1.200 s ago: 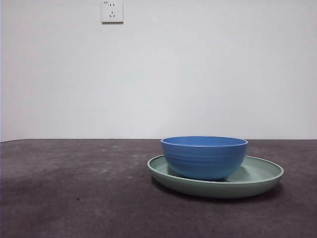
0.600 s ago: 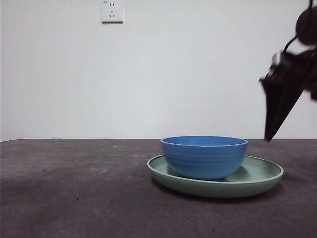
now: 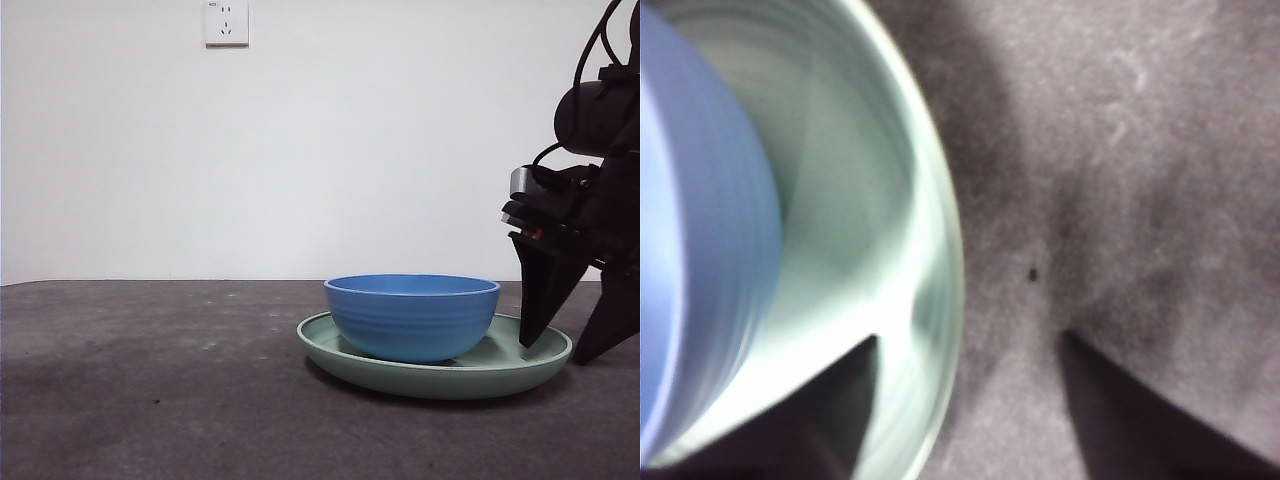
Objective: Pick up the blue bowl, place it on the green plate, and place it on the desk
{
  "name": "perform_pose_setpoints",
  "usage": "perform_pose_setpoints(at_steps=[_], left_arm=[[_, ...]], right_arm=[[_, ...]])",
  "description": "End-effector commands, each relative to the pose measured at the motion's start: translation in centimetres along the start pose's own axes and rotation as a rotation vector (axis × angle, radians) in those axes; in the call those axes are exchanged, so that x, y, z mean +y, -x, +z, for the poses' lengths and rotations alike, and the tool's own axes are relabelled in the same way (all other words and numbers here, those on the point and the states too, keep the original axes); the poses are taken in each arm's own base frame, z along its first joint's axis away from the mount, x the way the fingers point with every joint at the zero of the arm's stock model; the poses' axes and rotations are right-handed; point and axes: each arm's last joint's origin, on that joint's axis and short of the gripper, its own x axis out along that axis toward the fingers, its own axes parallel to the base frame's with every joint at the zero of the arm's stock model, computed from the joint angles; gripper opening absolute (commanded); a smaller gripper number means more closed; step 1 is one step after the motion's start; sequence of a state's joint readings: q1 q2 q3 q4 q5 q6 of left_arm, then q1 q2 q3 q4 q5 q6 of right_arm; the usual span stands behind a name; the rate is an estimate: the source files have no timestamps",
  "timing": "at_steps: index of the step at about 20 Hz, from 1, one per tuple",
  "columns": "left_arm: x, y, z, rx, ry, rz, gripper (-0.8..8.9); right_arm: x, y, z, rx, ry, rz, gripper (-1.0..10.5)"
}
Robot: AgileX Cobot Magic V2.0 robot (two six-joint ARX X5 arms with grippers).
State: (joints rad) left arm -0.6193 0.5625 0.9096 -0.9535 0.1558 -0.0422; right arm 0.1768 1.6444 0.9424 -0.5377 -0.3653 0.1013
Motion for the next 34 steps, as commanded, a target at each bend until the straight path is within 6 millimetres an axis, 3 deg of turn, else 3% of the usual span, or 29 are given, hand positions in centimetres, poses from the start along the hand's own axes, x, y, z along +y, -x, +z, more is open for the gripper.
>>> perform_pose_setpoints(at_steps=[1,2,3,10,18,25,34], left_arm=[[-0.1,0.2,0.4,-0.017,-0.011,-0.008,5.00],[-0.1,0.2,0.4,-0.017,-0.011,-0.008,5.00],[-0.1,0.2,0.4,-0.018,-0.011,-0.008,5.00],[-0.1,0.2,0.4,-0.017,-0.011,-0.008,5.00],[-0.1,0.2,0.4,-0.017,-0.011,-0.009,5.00],[-0.1,0.2,0.4,-0.020,-0.011,-0.009,5.00],[-0.1,0.2,0.4,-0.020,-0.010,-0.009,5.00]], right_arm=[[0.1,-0.4,0.4,0.002,0.000,0.003,1.1],[0.1,-0.4,0.4,0.004,-0.001,0.007,0.2],[0.1,-0.4,0.4,0.008,-0.002,0.017,0.1],[0.8,0.5,1.7,-0.029,-0.065,0.119,0.1],[5.3,2.2,4.6,-0.105,-0.040,0.252,0.1],[8.5,0.8,3.7,-0.074,0.022,0.213,0.1],[9.0,-3.1,3.2,0.022,0.011,0.197,0.1]])
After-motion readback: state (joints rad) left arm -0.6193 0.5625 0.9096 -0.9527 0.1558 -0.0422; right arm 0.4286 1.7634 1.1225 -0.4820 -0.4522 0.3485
